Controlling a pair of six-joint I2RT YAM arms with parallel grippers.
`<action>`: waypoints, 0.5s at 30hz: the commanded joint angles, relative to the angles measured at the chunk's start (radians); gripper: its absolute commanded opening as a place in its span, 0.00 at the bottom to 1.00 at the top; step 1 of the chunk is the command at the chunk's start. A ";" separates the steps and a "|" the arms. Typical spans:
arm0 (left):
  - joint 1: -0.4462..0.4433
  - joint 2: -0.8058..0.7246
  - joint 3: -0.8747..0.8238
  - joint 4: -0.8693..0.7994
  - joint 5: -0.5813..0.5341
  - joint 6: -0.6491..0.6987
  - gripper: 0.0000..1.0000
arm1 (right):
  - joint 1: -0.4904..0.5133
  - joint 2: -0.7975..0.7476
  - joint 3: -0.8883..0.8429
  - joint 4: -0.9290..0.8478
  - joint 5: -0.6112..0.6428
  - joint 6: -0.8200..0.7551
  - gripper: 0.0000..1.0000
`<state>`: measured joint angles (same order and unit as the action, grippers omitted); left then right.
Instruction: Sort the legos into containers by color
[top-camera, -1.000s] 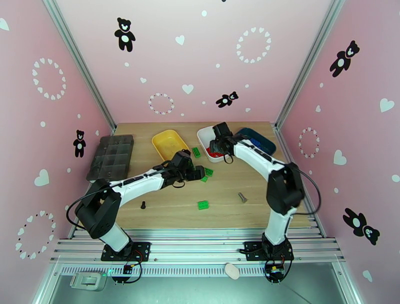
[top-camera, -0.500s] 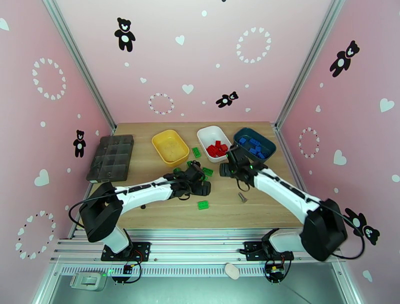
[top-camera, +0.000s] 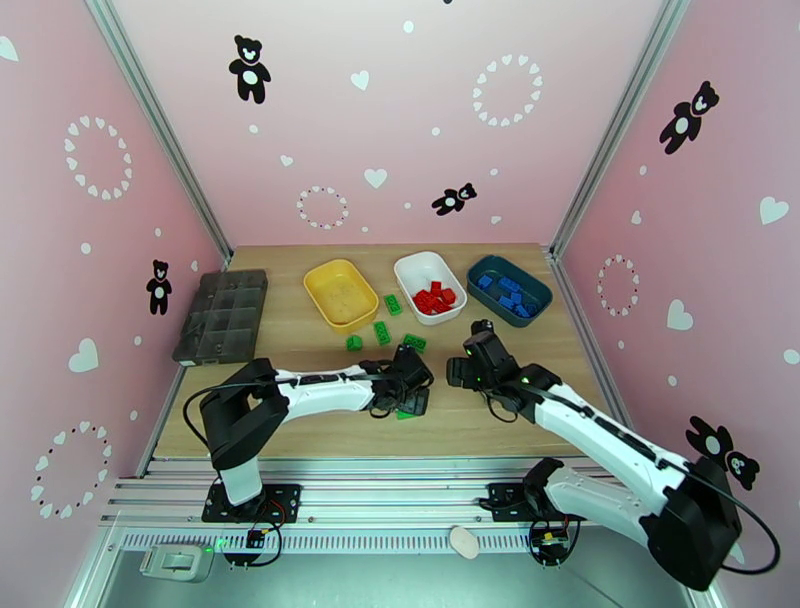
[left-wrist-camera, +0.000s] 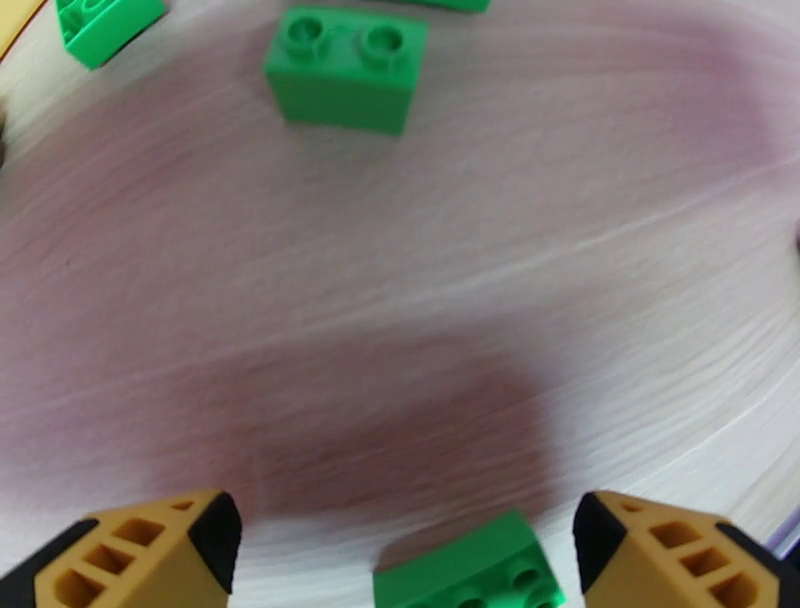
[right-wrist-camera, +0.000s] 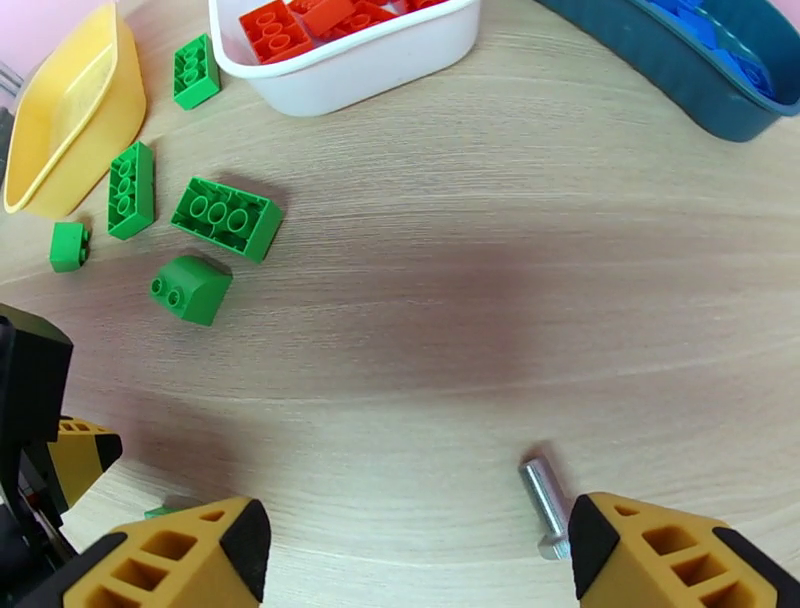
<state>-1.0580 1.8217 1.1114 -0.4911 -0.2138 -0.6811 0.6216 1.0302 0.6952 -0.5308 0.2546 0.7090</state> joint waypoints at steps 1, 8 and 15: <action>-0.020 0.028 0.030 -0.047 -0.047 -0.017 0.91 | 0.005 -0.053 -0.014 -0.031 0.030 0.018 0.85; -0.037 0.003 -0.013 -0.052 -0.057 -0.045 0.85 | 0.004 -0.082 -0.028 -0.030 0.022 0.020 0.85; -0.040 -0.056 -0.073 -0.056 -0.053 -0.069 0.72 | 0.014 -0.064 -0.052 0.010 -0.005 0.033 0.84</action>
<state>-1.0901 1.8164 1.0630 -0.5159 -0.2508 -0.7334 0.6239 0.9600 0.6613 -0.5415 0.2607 0.7269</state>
